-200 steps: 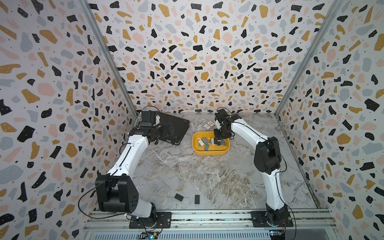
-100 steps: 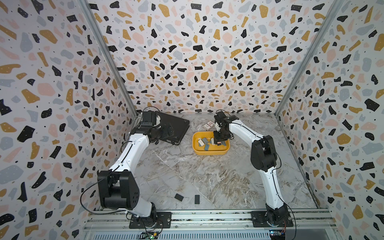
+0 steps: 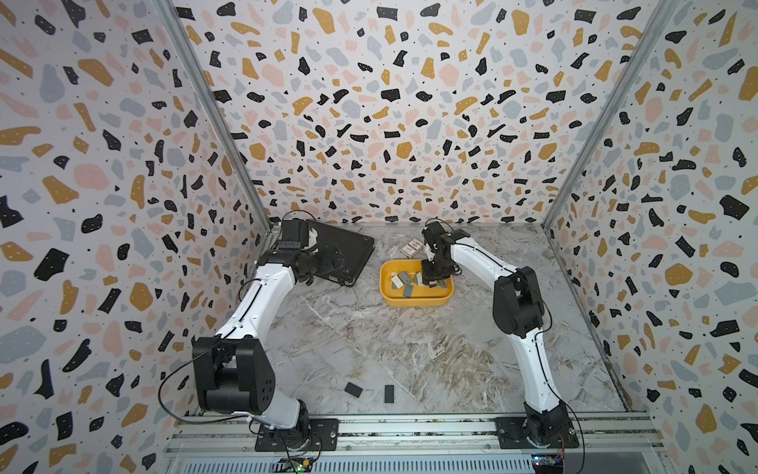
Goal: Put the eraser in the storage box
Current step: Place the eraser in the storage box.
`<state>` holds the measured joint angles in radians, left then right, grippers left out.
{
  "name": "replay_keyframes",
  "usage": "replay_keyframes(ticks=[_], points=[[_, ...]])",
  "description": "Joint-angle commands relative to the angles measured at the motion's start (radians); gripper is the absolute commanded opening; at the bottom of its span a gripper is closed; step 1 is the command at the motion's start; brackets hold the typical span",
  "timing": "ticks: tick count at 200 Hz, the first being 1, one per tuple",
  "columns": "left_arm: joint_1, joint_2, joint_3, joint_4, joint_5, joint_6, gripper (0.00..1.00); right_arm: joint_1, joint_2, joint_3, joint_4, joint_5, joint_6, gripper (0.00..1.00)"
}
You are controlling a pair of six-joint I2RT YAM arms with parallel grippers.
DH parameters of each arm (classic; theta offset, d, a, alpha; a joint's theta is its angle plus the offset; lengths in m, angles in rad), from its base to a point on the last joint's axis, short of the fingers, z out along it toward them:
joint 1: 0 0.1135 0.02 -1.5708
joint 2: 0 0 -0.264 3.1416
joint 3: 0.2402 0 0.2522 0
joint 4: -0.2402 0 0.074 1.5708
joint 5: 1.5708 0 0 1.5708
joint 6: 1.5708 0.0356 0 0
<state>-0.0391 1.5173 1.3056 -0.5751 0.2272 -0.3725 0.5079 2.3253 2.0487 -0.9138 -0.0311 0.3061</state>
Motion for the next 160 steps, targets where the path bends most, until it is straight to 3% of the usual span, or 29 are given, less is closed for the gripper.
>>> replay_keyframes(ticks=[1, 78, 123, 160], points=[[0.008, -0.001, 0.029, 0.015, 0.011, 0.018, 1.00, 0.000, -0.017, 0.035, -0.022, 0.014, 0.002, 0.37], [0.010, -0.014, 0.027, 0.018, 0.018, 0.012, 1.00, 0.042, -0.180, -0.025, 0.016, 0.031, 0.008, 0.45], [0.010, -0.048, 0.017, 0.016, 0.018, 0.013, 1.00, 0.162, -0.373, -0.227, 0.062, 0.085, 0.046, 0.49], [0.010, -0.108, -0.012, 0.010, 0.003, 0.012, 1.00, 0.338, -0.524, -0.496, 0.123, 0.107, 0.182, 0.51]])
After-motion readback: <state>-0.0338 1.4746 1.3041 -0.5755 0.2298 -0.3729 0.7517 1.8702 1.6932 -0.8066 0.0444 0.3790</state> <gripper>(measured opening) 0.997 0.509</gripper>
